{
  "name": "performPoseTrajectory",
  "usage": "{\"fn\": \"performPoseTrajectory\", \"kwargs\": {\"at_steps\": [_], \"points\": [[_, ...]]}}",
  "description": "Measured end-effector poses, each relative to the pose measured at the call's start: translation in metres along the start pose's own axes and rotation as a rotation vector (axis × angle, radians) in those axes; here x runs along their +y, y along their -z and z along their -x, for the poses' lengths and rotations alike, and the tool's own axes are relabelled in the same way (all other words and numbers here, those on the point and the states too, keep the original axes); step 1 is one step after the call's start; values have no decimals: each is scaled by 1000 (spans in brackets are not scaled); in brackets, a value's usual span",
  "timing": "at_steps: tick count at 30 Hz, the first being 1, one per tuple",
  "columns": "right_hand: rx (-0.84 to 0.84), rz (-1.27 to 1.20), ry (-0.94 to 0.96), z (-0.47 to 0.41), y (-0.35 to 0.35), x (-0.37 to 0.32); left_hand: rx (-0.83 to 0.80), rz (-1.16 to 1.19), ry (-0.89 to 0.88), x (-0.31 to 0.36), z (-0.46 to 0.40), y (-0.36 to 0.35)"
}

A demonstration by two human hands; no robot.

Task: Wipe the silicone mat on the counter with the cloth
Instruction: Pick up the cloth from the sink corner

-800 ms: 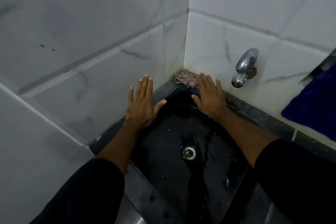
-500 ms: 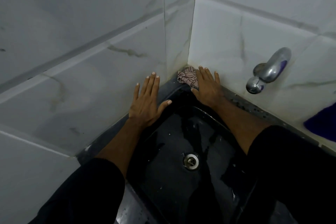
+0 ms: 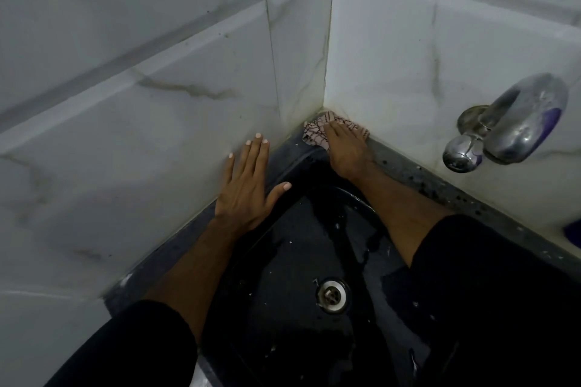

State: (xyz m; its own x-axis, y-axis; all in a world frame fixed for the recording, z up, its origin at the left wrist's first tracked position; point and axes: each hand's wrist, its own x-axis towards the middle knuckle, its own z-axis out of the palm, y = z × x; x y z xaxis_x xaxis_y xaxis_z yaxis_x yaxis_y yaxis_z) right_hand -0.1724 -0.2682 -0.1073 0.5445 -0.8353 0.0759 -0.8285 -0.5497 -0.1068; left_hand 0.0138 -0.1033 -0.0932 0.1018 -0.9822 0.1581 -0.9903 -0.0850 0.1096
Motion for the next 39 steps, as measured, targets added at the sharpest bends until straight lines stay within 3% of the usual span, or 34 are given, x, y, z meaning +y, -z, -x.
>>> {"fn": "performPoseTrajectory", "kwargs": {"at_steps": [8, 15, 23, 27, 35, 39], "points": [[168, -77, -73, -2, 20, -2, 9, 46, 37, 2, 6, 5], [382, -519, -56, 60, 61, -25, 57, 123, 16, 30, 18, 37], [288, -616, -65, 176, 111, -47, -13, 319, -150, 81, 61, 92], [220, -633, -76, 230, 132, -41, -144, 356, -242, 113, 88, 106], [73, -777, -208, 359, 156, 14, -174, 422, -424, 214, 142, 116], [82, -848, -295, 430, 165, 54, -213, 453, -506, 291, 169, 115]]}}
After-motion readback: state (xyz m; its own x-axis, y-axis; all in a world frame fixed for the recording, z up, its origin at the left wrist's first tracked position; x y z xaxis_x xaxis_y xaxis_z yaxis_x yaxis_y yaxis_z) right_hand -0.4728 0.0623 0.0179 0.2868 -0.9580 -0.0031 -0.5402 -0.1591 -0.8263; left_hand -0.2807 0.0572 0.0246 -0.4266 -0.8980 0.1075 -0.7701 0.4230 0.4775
